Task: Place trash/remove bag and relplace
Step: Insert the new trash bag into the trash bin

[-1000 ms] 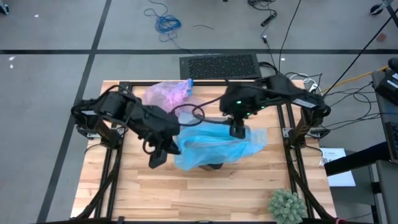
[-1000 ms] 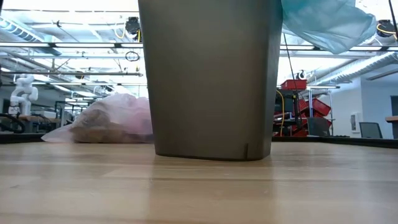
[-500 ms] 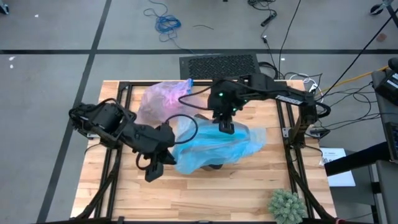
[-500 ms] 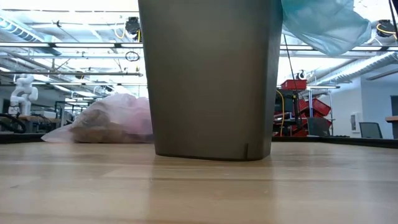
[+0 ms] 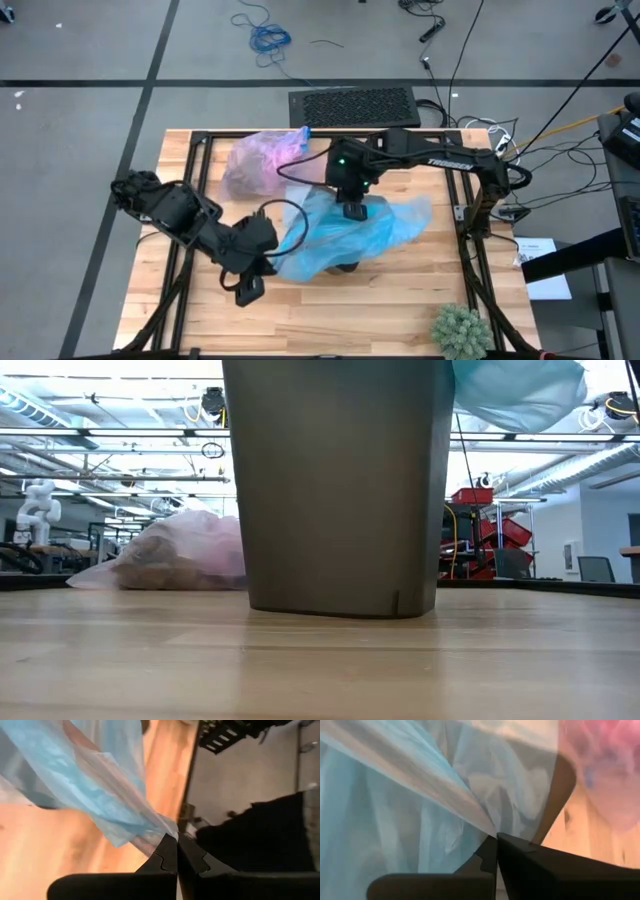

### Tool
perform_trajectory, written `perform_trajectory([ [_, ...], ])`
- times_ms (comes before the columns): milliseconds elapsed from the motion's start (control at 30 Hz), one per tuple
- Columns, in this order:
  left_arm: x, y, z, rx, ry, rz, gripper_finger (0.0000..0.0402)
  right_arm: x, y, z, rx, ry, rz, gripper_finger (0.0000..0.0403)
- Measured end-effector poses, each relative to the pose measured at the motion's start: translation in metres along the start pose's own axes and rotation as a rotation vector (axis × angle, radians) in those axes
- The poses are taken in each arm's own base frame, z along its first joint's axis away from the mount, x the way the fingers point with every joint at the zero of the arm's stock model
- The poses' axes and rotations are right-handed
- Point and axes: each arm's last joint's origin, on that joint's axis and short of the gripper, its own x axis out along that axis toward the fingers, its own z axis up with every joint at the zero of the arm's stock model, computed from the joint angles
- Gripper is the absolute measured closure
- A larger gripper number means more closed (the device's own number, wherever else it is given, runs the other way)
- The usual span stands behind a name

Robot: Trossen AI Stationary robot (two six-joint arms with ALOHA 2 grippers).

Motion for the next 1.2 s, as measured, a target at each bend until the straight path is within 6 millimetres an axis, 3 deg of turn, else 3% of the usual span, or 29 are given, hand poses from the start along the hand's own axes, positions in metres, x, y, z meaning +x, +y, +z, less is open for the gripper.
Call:
perform_trajectory([
  [233, -0.007, -0.003, 0.004, -0.114, 0.003, -0.112, 0.0391, -0.029, 0.006, 0.013, -0.044, -0.131, -0.004, 0.0403],
  [467, -0.011, -0.008, 0.009, -0.186, 0.105, -0.291, 0.0311, -0.047, 0.013, 0.012, -0.057, -0.146, 0.005, 0.0403],
  [667, -0.014, -0.013, 0.016, -0.206, 0.139, -0.428, 0.0264, -0.096, 0.037, 0.001, -0.084, -0.2, 0.023, 0.0403],
  [900, -0.041, -0.016, 0.035, -0.18, -0.014, -0.61, 0.026, -0.147, 0.051, -0.021, -0.054, -0.314, 0.02, 0.0403],
  [1200, -0.088, -0.018, 0.063, -0.095, -0.334, -0.867, 0.026, -0.186, 0.055, -0.042, -0.033, -0.439, -0.019, 0.0403],
])
